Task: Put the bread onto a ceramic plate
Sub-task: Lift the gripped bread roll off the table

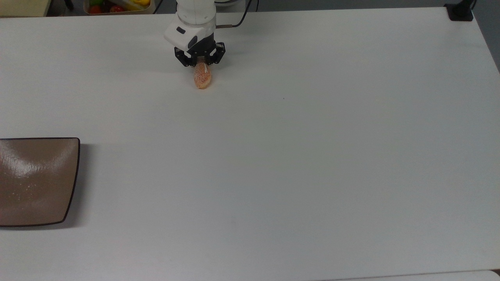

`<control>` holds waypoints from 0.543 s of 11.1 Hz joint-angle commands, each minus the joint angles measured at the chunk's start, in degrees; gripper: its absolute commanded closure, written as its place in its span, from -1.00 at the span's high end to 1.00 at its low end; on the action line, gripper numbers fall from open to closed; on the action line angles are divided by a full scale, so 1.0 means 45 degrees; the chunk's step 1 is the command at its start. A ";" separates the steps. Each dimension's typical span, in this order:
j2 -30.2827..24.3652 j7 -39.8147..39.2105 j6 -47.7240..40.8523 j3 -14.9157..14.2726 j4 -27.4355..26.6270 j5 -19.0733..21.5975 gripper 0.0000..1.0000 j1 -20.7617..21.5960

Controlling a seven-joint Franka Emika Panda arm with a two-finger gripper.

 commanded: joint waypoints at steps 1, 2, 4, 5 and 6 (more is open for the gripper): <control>-0.0270 0.0404 -0.1081 -0.0032 0.0811 -0.0150 -1.00 -0.0042; -0.0348 0.0404 -0.2016 -0.0051 0.1492 -0.0071 -1.00 -0.0080; -0.0329 0.0288 -0.4008 -0.0129 0.3170 -0.0012 -1.00 -0.0178; -0.0329 0.0267 -0.4733 -0.0188 0.3875 0.0143 -1.00 -0.0275; -0.0310 0.0151 -0.5340 -0.0169 0.4617 0.0454 -1.00 -0.0528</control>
